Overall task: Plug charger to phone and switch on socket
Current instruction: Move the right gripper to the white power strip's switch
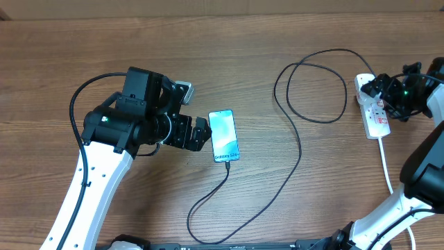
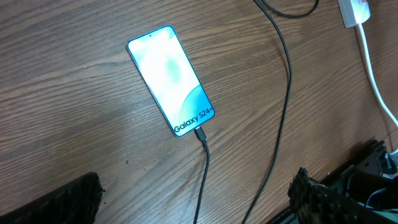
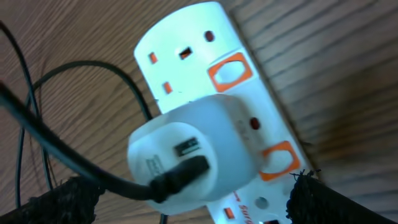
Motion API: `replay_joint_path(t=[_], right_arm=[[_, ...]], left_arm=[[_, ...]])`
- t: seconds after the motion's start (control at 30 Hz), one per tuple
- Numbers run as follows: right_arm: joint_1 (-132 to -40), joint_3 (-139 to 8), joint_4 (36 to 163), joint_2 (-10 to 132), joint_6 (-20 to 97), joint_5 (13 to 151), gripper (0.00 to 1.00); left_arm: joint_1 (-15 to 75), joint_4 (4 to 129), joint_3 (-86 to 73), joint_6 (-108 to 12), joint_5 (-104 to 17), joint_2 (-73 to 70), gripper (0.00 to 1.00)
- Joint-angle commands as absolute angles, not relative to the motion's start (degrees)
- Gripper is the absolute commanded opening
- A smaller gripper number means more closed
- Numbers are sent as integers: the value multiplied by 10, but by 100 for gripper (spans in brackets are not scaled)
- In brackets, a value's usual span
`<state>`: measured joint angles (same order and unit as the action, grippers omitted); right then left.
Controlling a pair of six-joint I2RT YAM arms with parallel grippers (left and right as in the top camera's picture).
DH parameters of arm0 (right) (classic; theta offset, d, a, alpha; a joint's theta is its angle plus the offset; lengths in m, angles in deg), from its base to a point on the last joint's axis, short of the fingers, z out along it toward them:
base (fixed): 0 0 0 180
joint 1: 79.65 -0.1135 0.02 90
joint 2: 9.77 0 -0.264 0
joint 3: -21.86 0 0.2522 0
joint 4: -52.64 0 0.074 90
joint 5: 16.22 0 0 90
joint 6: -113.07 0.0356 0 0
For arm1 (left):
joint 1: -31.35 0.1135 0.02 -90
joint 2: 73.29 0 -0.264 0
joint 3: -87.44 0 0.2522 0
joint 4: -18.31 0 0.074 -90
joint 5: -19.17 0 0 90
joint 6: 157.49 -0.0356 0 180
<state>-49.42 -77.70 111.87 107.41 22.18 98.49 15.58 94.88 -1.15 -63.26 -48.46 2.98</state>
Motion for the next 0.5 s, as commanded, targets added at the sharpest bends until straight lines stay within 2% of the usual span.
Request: replay_joint_path(t=[0.0,0.47], right_arm=[[-500,-775,1114,1080,201,996,100],[-502,-775,1089,1106,195,995,100]], left_arm=[[152,948,-20,-645,-475,20,100],[152,948,-20,-645,-474,20,99]])
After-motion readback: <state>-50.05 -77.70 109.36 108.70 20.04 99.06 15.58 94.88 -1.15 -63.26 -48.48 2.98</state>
